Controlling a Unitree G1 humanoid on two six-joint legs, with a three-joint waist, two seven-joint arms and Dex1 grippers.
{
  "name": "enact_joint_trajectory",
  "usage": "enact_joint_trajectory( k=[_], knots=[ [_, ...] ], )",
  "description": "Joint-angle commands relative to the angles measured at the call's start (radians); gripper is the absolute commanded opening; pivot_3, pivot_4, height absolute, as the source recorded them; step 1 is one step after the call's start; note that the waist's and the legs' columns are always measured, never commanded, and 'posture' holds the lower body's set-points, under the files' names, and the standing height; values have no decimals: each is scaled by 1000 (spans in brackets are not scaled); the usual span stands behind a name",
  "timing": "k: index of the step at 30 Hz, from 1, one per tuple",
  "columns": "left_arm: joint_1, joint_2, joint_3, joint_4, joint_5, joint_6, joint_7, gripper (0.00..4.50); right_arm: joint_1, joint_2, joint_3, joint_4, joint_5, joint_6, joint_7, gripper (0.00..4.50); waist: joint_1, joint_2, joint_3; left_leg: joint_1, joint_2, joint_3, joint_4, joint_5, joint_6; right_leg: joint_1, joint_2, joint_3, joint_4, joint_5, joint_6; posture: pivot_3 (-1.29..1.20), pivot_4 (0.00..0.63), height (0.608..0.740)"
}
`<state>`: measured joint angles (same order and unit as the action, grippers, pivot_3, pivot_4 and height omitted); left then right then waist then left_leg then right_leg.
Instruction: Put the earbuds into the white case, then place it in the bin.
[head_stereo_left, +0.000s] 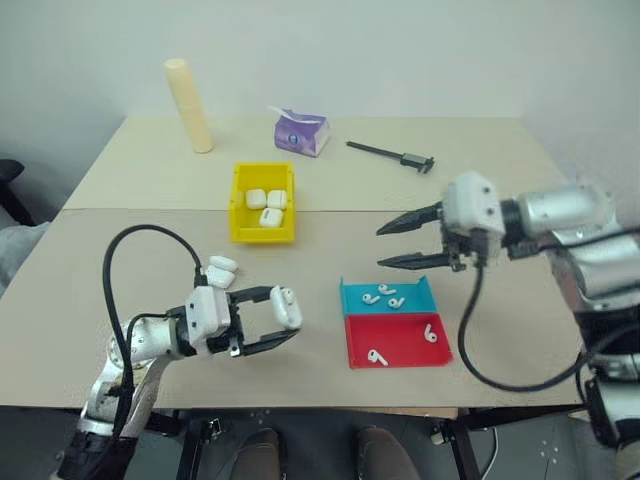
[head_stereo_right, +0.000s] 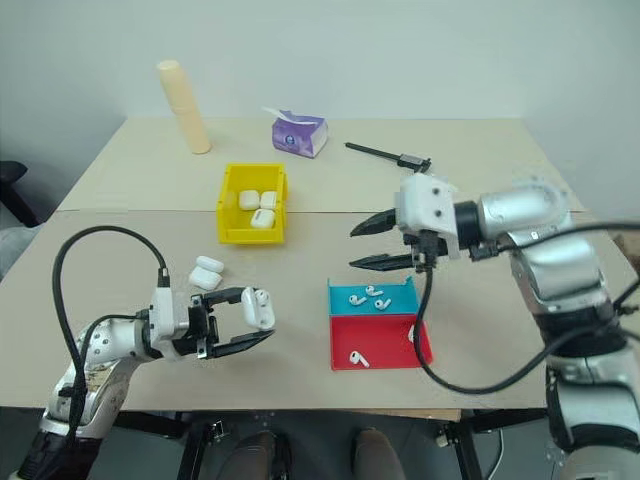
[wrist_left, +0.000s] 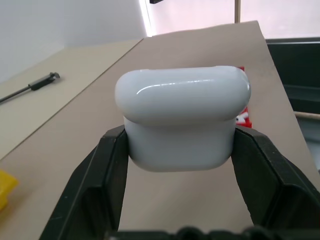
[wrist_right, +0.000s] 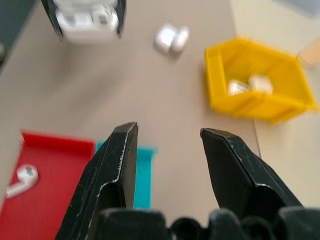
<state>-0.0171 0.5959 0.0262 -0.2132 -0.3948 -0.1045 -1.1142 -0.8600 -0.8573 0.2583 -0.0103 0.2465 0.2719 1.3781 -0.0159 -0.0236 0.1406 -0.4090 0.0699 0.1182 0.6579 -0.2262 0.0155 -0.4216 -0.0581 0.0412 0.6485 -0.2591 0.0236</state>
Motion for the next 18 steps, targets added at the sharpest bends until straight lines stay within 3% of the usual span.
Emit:
enact_joint_trajectory(
  k=[1, 6, 18],
  knots=[
    [27, -1, 16, -5, 20, -58, 18, 2784, -122, 14, 147, 126, -187, -33, 70, 2445, 1, 0, 0, -1, 0, 1, 0, 0, 0, -1, 0, 0, 0, 0, 0, 0, 150, 740],
    [50, -30, 1, -31, 39, -67, 70, 2784, -174, 62, 270, 264, -363, -168, 82, 2445, 9, 0, 0, -3, 0, 3, 1, 0, 0, -1, -1, -2, 0, 0, 0, 0, 150, 740],
    [81, -38, -14, -62, 72, -71, 129, 2784, -146, 137, 294, 344, -450, -281, 94, 2445, 2, 0, 0, -2, 0, 4, 1, 0, 0, -1, -1, -2, 1, 0, 0, 0, 150, 740]
  ],
)
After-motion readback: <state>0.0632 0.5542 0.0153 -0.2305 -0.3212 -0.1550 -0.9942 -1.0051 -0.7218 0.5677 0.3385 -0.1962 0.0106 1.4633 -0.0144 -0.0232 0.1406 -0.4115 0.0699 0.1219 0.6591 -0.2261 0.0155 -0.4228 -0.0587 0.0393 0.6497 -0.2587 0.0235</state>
